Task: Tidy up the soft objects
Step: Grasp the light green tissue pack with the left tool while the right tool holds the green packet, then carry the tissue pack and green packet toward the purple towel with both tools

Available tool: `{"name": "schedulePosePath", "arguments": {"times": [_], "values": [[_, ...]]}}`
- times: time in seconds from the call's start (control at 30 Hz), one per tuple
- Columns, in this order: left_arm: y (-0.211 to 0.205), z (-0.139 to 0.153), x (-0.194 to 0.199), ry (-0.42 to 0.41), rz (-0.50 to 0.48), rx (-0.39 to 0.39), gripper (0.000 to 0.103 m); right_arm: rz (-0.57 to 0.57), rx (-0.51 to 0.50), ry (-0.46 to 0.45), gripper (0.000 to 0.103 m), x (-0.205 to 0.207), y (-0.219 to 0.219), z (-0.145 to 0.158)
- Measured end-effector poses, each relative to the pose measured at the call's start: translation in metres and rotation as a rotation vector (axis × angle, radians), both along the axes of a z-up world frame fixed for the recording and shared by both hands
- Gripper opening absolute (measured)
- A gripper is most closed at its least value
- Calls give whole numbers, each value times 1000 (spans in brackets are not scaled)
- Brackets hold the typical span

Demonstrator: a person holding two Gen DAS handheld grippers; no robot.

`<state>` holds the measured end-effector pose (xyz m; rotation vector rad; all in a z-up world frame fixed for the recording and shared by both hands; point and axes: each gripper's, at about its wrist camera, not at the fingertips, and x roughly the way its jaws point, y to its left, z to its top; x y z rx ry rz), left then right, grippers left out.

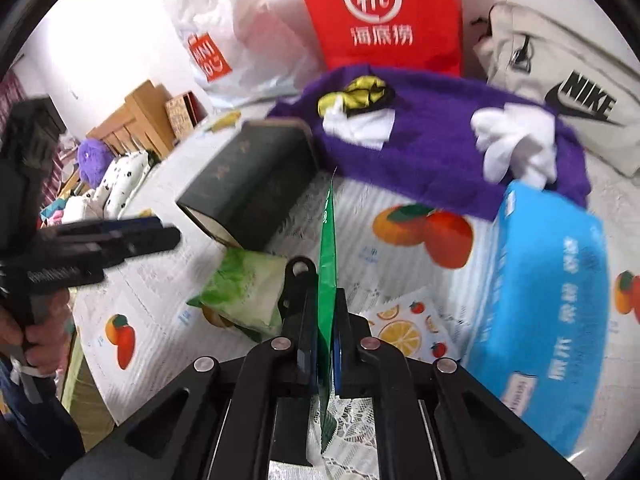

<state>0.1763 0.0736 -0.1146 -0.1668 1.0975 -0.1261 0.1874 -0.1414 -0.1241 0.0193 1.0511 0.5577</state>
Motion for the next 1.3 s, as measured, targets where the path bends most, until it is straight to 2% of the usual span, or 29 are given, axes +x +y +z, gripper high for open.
{"name": "schedulePosePath", "arguments": {"times": [0.17,0.27,0.33,0.4,0.53,0.7,0.8,0.87,0.97,1.03,1.07,1.3], "values": [[-17,-12,-7,14,-39,-9,55,-22,7,-46,5,-9,-15,21],[-32,-21,-8,23,-56,6,67,-39,19,-66,5,-18,-25,30],[-45,-27,-10,14,-81,36,69,-49,29,-76,5,-24,-33,34],[-57,-33,-9,29,-96,67,70,-47,36,-83,5,-31,-38,37],[-69,-40,-7,37,-104,81,70,-55,53,-85,5,-41,-49,38],[-75,-43,-2,42,-93,107,78,-67,68,-69,5,-44,-59,33],[-81,-48,1,52,-89,160,81,-66,75,-61,5,-44,-60,30],[-82,-51,4,67,-81,167,81,-66,75,-59,5,-44,-62,28],[-77,-54,5,79,-60,134,81,-65,76,-53,5,-45,-63,27],[-74,-53,4,78,-50,134,78,-62,79,-53,5,-47,-63,27],[-73,-53,3,77,-49,132,74,-63,80,-54,5,-47,-63,27],[-61,-41,-10,48,-48,120,73,-62,77,-59,5,-53,-62,29]]}}
